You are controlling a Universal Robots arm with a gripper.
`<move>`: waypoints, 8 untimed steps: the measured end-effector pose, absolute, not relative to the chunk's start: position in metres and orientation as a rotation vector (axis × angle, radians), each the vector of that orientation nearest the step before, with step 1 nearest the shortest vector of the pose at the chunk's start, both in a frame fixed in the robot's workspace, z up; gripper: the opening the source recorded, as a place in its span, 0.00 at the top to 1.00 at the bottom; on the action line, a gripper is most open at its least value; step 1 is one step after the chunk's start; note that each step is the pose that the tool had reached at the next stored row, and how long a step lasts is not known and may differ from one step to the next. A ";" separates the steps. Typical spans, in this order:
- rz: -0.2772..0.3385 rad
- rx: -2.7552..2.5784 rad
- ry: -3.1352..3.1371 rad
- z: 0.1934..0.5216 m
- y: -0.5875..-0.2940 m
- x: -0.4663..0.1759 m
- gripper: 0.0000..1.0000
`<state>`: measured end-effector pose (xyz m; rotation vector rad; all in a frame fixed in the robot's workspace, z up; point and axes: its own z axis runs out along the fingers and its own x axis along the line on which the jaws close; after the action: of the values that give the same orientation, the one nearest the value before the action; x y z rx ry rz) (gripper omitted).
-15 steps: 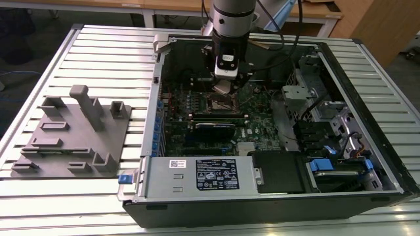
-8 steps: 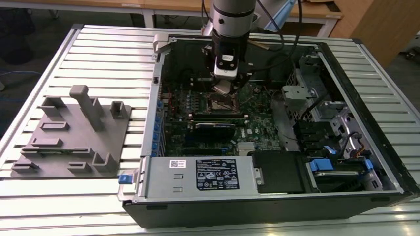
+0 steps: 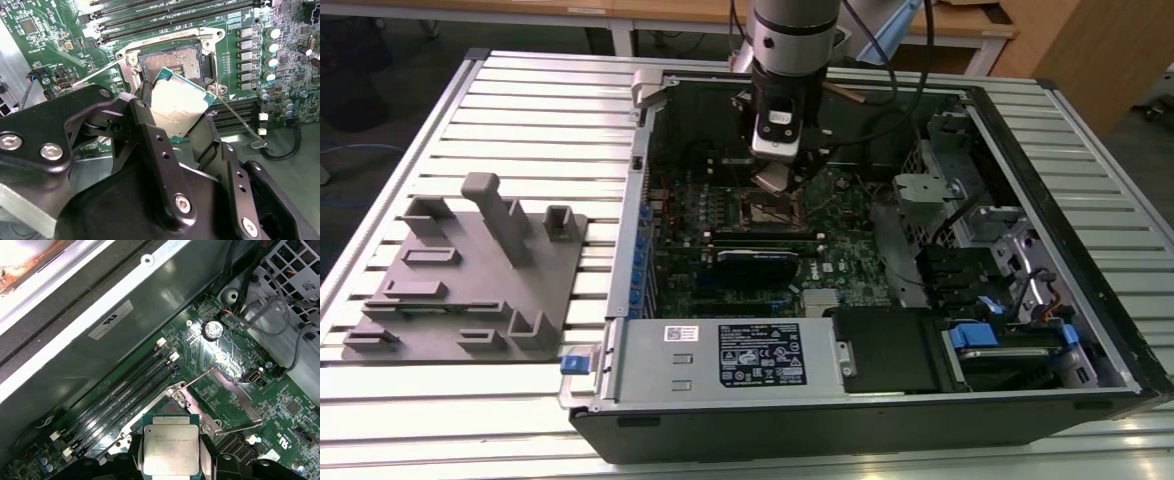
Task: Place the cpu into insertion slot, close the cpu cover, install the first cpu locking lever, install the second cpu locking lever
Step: 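Place the cpu into insertion slot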
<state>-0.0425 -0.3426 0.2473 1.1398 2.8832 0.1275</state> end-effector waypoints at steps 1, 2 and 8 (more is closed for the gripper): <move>0.127 1.152 2.878 0.247 -0.343 -0.043 0.46; 0.127 1.174 2.869 0.247 -0.343 -0.043 0.46; 0.126 1.189 2.862 0.247 -0.343 -0.043 0.46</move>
<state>-0.0425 -0.3426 0.2471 1.1893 2.8617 0.1265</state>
